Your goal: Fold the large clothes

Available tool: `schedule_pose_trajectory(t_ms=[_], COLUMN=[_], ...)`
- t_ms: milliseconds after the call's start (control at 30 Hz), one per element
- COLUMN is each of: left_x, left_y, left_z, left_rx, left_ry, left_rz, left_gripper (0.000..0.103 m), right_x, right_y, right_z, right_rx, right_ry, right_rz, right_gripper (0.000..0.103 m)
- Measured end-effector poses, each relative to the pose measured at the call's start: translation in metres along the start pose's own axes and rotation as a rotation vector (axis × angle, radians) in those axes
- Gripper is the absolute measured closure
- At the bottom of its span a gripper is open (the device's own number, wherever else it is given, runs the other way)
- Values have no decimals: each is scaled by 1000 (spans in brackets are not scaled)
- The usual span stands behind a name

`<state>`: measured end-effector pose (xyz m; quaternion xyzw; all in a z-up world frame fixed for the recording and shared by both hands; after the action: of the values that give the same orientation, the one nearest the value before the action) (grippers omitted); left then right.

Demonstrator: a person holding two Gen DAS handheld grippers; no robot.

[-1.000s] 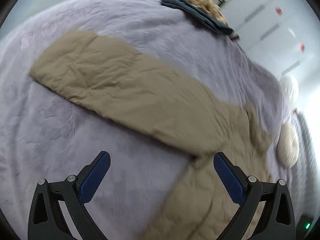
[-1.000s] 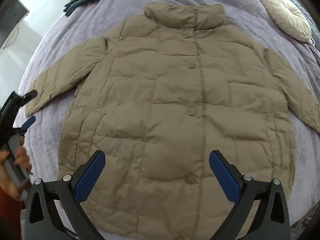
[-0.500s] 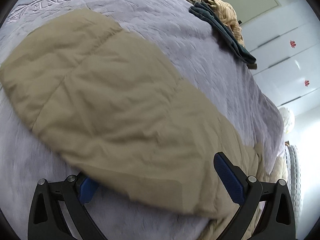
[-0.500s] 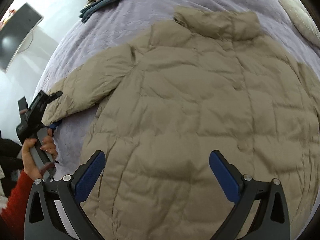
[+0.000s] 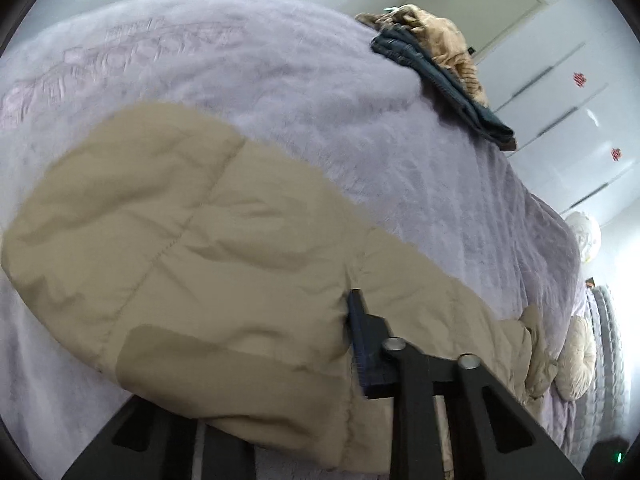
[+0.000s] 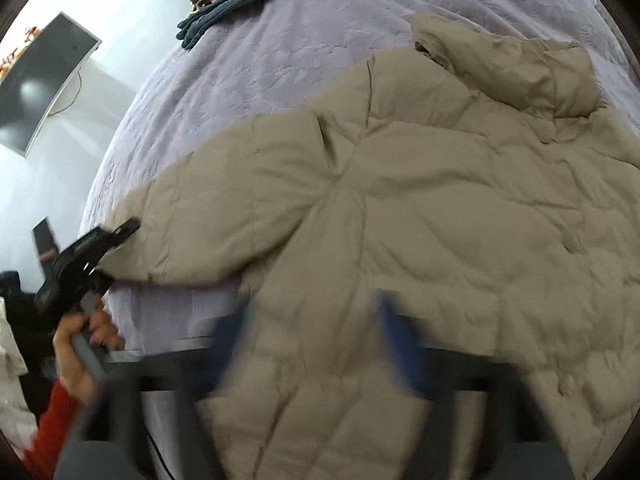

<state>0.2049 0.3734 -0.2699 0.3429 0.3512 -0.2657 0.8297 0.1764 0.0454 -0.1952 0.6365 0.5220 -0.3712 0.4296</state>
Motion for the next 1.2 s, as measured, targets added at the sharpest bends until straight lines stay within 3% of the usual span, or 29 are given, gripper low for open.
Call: schedule_pose_trajectory(t_ms=[67,233,467,633,800,933,1067,1200], left_x=[-12,-47,-81,-89,-81,-59,-14,28], left_y=[2,10,6,-22,-76,-150,-222,-274], left_z=[7,42,120,194,280,351,385,379], left_rx=[42,180,368,512,651,816,917,989], left_ry=[6,-13,-109,-199,-304,-368,-313,-189], left_rz=[23,89,123,125,66,-10,-114,-200], left_gripper=[84,84,84,84,85,84,84,84], right_x=[13,38,93,86,36,-14,-56,-82], right_y=[10,35,35,31,10,-13,-38,-55], right_z=[-1,-15,-32,-20,26,92,168,213], right_rx=[44,80,90,157,216,275,378,420], right_ry=[54,141,144,230,258,163,59,0], right_rz=[-8,52,-26,-62,-17,49,85,99], right_gripper=[91,92,93,93,93,93,93,93])
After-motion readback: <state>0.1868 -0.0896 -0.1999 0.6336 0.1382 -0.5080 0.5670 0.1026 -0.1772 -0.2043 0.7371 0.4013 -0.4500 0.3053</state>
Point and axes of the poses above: each gripper's, at about its wrist camera, not at the fingertips, and x roughly the way its jaws point, z to its right, y to its top, the point moved 5 cm from there along x, roughly the way its jaws point, and after that the axes turned 2 degrees about -z, right-handed, at the moved point
